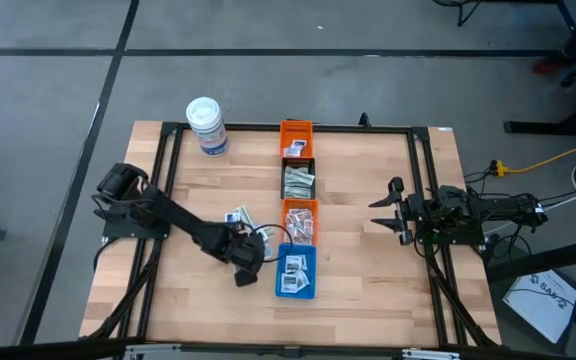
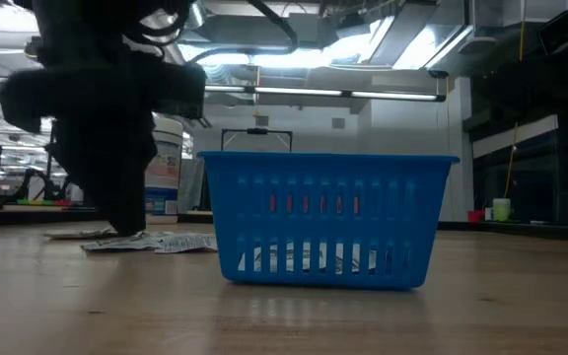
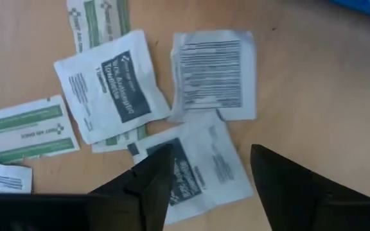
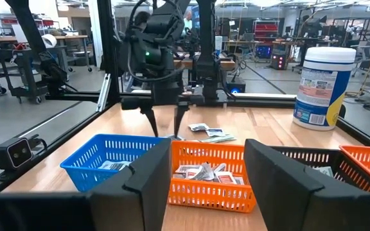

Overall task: Pick & Place First Aid Supplies
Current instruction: Put the gray towelette pack into the blue bin

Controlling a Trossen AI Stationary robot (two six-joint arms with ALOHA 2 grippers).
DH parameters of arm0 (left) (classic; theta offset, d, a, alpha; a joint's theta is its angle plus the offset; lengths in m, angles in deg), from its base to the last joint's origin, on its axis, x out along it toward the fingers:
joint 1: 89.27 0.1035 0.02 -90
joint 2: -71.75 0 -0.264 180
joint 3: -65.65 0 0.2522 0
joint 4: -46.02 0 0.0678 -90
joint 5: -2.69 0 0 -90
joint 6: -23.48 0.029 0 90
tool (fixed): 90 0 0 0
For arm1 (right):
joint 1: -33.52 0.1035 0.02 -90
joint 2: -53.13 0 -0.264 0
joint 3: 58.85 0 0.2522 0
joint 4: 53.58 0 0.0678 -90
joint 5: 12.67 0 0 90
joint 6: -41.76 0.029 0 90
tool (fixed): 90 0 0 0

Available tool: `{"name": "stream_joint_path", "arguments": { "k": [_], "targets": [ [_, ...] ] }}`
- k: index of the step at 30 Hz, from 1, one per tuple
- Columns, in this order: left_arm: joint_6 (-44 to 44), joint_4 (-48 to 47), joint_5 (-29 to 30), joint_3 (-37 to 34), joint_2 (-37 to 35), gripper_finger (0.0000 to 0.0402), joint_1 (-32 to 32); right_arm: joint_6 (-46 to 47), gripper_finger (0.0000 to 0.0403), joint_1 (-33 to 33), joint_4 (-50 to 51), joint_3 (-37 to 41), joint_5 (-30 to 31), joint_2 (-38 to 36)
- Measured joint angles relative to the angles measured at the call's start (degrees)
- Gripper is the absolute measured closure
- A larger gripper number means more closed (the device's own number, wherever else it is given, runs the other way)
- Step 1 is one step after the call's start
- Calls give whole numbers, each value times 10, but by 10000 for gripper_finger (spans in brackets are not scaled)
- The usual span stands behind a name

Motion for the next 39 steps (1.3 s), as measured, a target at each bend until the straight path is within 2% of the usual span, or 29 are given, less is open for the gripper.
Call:
{"name": "stream_joint_path", "arguments": {
  "k": [6, 12, 15, 23, 27, 31, 39],
  "targets": [
    [6, 3, -8, 2, 25, 188, 8, 0, 208, 0, 0, 0, 0, 0],
    [26, -1, -11, 3, 38, 195, 8, 0, 208, 0, 0, 0, 0, 0],
    [26, -5, -15, 3, 39, 221, 8, 0, 208, 0, 0, 0, 0, 0],
    [23, -10, -19, 2, 39, 343, 9, 0, 208, 0, 0, 0, 0, 0],
    [14, -8, -24, 2, 39, 384, 8, 0, 208, 0, 0, 0, 0, 0],
    [13, -7, -25, 1, 26, 396, 8, 0, 208, 0, 0, 0, 0, 0],
    [5, -15, -19, -2, -37, 385, 8, 0, 208, 0, 0, 0, 0, 0]
  ]
}}
